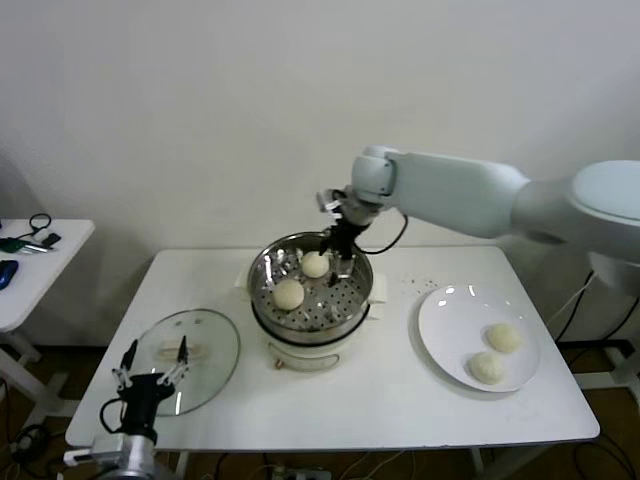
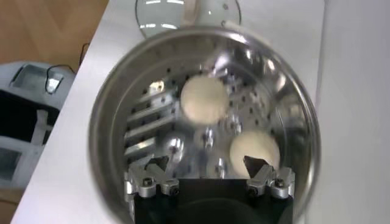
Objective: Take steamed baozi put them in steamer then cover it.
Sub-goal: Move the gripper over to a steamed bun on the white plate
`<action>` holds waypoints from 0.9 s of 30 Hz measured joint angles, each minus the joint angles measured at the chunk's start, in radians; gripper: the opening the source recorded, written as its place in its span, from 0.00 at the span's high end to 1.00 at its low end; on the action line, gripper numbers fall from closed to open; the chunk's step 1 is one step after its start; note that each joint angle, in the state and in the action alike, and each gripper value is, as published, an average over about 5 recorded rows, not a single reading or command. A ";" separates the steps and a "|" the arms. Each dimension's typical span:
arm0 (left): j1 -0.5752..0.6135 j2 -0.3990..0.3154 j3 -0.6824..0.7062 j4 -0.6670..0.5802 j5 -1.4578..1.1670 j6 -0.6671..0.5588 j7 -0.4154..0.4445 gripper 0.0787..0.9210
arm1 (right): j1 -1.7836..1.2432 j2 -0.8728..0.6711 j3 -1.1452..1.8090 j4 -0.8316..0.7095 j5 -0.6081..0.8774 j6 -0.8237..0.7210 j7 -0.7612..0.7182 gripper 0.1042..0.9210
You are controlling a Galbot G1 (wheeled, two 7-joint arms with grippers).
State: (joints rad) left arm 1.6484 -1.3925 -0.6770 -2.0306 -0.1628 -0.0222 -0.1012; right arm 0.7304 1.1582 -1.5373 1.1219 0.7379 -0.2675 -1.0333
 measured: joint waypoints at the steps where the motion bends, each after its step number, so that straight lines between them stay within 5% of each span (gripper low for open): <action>1: 0.002 0.000 0.000 -0.002 0.000 0.000 0.000 0.12 | 0.008 -0.028 -0.002 0.018 -0.009 -0.001 -0.002 0.12; 13: 0.009 0.004 -0.012 -0.009 0.001 0.007 -0.002 0.12 | -0.022 -0.369 0.014 0.206 -0.174 0.000 -0.016 0.12; 27: 0.010 -0.015 -0.013 -0.010 0.022 0.015 -0.007 0.12 | -0.288 -0.583 0.159 0.210 -0.433 0.042 -0.052 0.12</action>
State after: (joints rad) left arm 1.6585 -1.4074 -0.6898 -2.0403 -0.1408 -0.0072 -0.1077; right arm 0.4423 0.5753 -1.3781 1.3320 0.3052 -0.2255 -1.0857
